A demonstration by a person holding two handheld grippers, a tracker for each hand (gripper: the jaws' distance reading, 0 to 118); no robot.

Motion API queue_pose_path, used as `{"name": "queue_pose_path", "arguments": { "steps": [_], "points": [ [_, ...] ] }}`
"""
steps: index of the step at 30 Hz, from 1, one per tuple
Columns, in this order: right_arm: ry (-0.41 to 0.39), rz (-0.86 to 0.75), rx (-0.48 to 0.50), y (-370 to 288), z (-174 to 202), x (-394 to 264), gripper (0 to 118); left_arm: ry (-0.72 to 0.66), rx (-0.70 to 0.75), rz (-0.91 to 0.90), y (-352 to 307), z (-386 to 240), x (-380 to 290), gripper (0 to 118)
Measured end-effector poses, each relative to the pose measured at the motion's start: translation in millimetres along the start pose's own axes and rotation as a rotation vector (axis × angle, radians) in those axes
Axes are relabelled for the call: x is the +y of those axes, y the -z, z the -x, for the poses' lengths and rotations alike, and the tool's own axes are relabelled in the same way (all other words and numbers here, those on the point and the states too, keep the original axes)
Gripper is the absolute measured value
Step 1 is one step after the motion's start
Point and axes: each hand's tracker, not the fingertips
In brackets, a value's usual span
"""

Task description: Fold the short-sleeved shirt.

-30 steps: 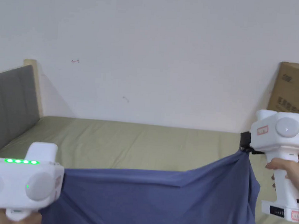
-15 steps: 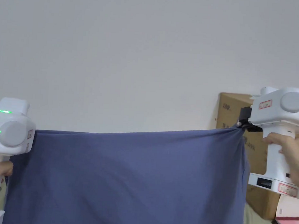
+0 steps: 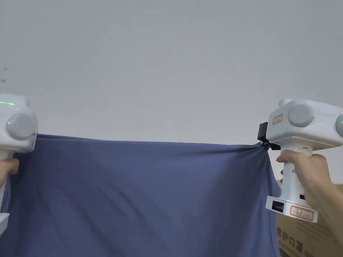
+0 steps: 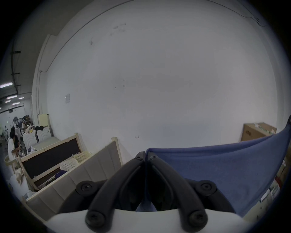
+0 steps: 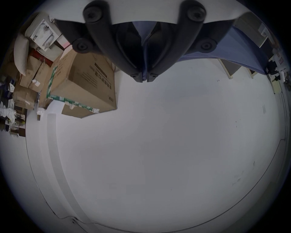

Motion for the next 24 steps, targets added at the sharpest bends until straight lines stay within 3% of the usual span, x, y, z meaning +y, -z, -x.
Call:
{"name": "queue_pose_path", "arguments": {
  "steps": [3,8,12,16,19,22,24],
  "points": [
    [-0.001,-0.022,-0.014,1.9,16.6,8.6,5,-0.100,-0.013,-0.057,4.4,7.3,16.1,0],
    [0.043,-0.042,0.002,21.3,17.7,5.2,5,-0.024,0.004,-0.086,16.2,6.3,14.1,0],
    [0.014,0.015,0.004,42.4,18.5,-35.7,5,0.004,0.013,-0.028,43.5,0.4,-33.2,0],
    [0.005,0.160,-0.021,90.5,9.0,-112.6,5,0.051,0.008,0.107,85.0,-15.3,-117.2,0],
    [-0.033,0.176,-0.059,123.3,-1.6,-189.4,5,0.126,0.000,0.174,110.0,-32.2,-204.8,0],
    [-0.090,0.352,-0.081,156.2,-14.0,-275.6,5,0.204,0.021,0.324,134.8,-50.0,-293.2,0],
    [-0.071,0.483,-0.100,169.6,-26.6,-333.3,5,0.154,-0.010,0.485,152.4,-54.1,-345.3,0]
  ]
}}
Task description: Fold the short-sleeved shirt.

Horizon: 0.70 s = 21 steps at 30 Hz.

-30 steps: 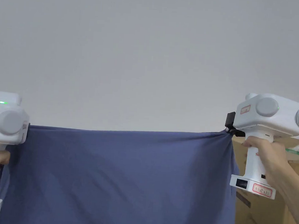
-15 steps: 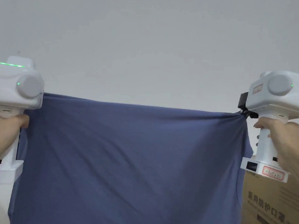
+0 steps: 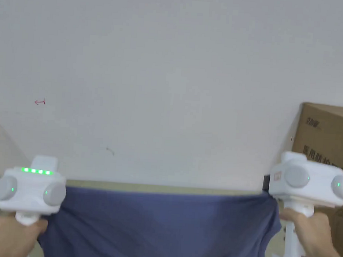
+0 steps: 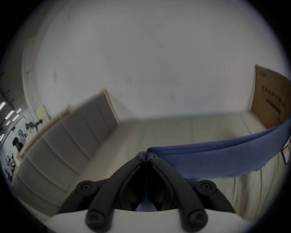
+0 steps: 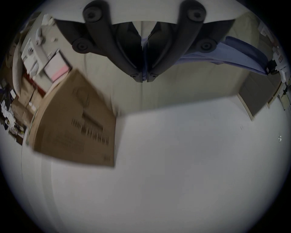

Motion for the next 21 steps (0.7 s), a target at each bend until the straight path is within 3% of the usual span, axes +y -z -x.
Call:
{"name": "queue_pose_path", "arguments": {
  "steps": [2,8,13,17,21],
  "points": [
    [0.042,0.111,-0.019,31.6,-11.9,-50.6,5,-0.058,-0.054,0.060,25.4,-8.6,-44.0,0],
    [0.042,0.352,-0.035,72.7,-45.3,-169.2,5,0.011,-0.055,0.259,56.9,-20.7,-135.5,0],
    [0.069,0.370,-0.029,54.0,-56.2,-204.3,5,-0.010,-0.060,0.269,34.9,-1.5,-167.4,0],
    [0.000,0.328,-0.005,9.3,-59.5,-219.0,5,0.059,-0.078,0.232,-7.5,15.2,-191.5,0],
    [0.006,0.316,0.011,-46.3,-70.0,-241.2,5,0.052,-0.092,0.229,-60.7,37.2,-217.6,0]
  ]
}}
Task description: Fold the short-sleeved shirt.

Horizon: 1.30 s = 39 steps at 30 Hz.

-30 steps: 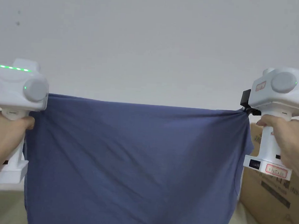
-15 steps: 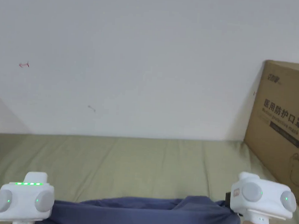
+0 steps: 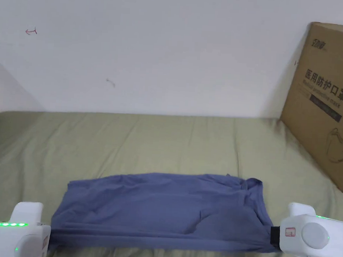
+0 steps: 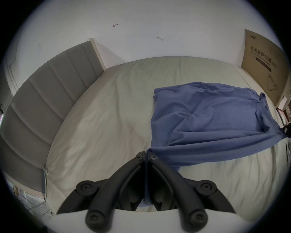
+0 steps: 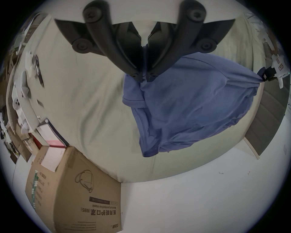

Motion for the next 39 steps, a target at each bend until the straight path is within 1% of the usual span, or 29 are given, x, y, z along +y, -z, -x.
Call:
{"name": "queue_pose_path", "arguments": {
  "steps": [6,8,10,13,15,18,19,20,21,22,23,24,25,26,28,29,30,31,32,33,35,37,39],
  "points": [
    [-0.007,0.017,0.026,-71.9,-24.2,-80.5,5,0.057,-0.005,-0.007,-71.3,22.4,-79.8,0],
    [-0.002,0.038,0.041,-93.0,-32.1,-112.5,5,0.114,0.008,0.032,-90.9,25.1,-111.2,0],
    [0.021,0.048,0.045,-110.9,-39.4,-142.9,5,0.151,0.019,0.058,-108.2,27.3,-140.4,0],
    [0.031,0.068,0.050,-130.5,-48.4,-186.1,5,0.170,0.022,0.063,-131.7,34.5,-178.5,0],
    [0.038,0.090,0.060,-137.7,-55.7,-210.3,5,0.165,0.015,0.097,-141.2,38.8,-197.0,0],
    [0.033,0.103,0.040,-142.1,-59.0,-238.5,5,0.150,-0.017,0.100,-150.9,44.7,-219.1,2],
    [0.044,0.110,0.039,-141.6,-61.3,-245.5,5,0.148,-0.014,0.108,-150.0,44.5,-221.5,4],
    [0.062,0.116,0.037,-142.8,-61.8,-248.3,5,0.146,-0.003,0.124,-150.7,43.8,-224.8,13],
    [0.067,0.112,0.043,-143.1,-61.8,-250.5,5,0.145,0.007,0.131,-152.0,44.2,-227.3,24],
    [0.054,0.083,0.055,-144.5,-60.4,-251.6,6,0.139,0.003,0.131,-154.2,46.0,-229.3,42],
    [0.029,0.067,0.029,-144.8,-57.4,-250.3,18,0.130,0.000,0.129,-154.7,47.4,-229.7,69],
    [0.002,0.079,0.002,-144.8,-53.8,-249.0,38,0.115,-0.016,0.133,-156.9,49.4,-229.6,82],
    [-0.029,0.081,-0.036,-150.5,-44.1,-247.6,66,0.069,-0.041,0.133,-160.5,51.0,-230.4,88],
    [-0.051,0.057,-0.047,-154.4,-39.0,-247.1,92,0.026,-0.068,0.127,-165.9,52.5,-230.1,87],
    [-0.097,0.030,-0.040,-166.0,-29.1,-245.4,91,-0.042,-0.138,0.111,-176.6,54.8,-230.6,87],
    [-0.114,-0.004,-0.022,-175.6,-22.4,-243.3,89,-0.071,-0.177,0.097,-182.7,55.1,-232.2,83],
    [-0.121,-0.016,-0.004,-180.9,-17.7,-243.4,81,-0.084,-0.201,0.089,-186.6,55.2,-233.1,71],
    [-0.127,-0.031,0.022,-188.7,-10.9,-244.7,60,-0.097,-0.228,0.079,-192.2,54.4,-234.1,49],
    [-0.130,-0.052,0.055,-194.6,-5.3,-246.6,24,-0.087,-0.240,0.082,-196.8,52.5,-236.0,13],
    [-0.114,-0.061,0.070,-201.1,1.3,-250.0,7,-0.083,-0.228,0.080,-200.6,50.4,-239.7,1],
    [-0.067,-0.043,0.124,-201.0,7.1,-260.4,2,-0.083,-0.221,0.071,-206.0,43.7,-251.3,0],
    [-0.025,-0.029,0.171,-193.0,5.8,-271.3,1,-0.069,-0.240,0.100,-207.0,41.5,-259.3,0],
    [-0.047,0.010,0.148,-186.3,9.5,-279.5,1,-0.067,-0.232,0.091,-208.0,40.7,-266.7,0]
  ]
}}
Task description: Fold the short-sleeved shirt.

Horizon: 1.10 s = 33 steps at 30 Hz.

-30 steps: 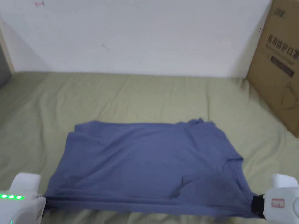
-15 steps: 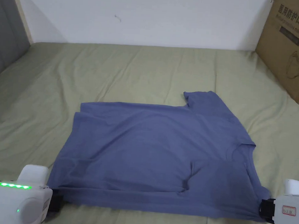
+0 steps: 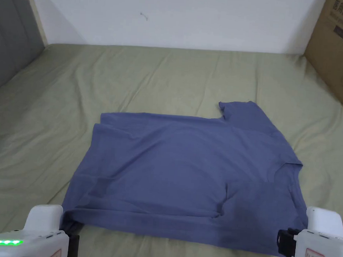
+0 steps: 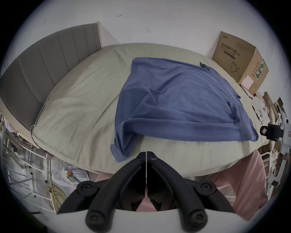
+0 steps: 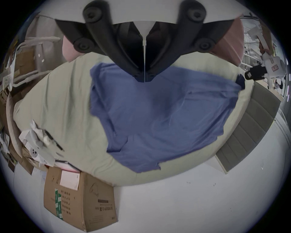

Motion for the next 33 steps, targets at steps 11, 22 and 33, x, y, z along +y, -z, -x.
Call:
{"name": "queue_pose_path", "arguments": {
  "steps": [11,22,33],
  "points": [
    [0.076,0.068,-0.031,14.4,-33.9,-18.3,1,-0.085,0.022,0.029,40.4,30.1,18.5,90],
    [0.092,0.045,-0.086,-23.9,-18.0,0.6,21,-0.115,0.003,0.071,56.1,30.2,22.6,2],
    [0.054,0.164,-0.129,57.1,-91.4,15.5,1,-0.084,0.041,0.085,49.5,24.9,28.2,2]
  ]
}}
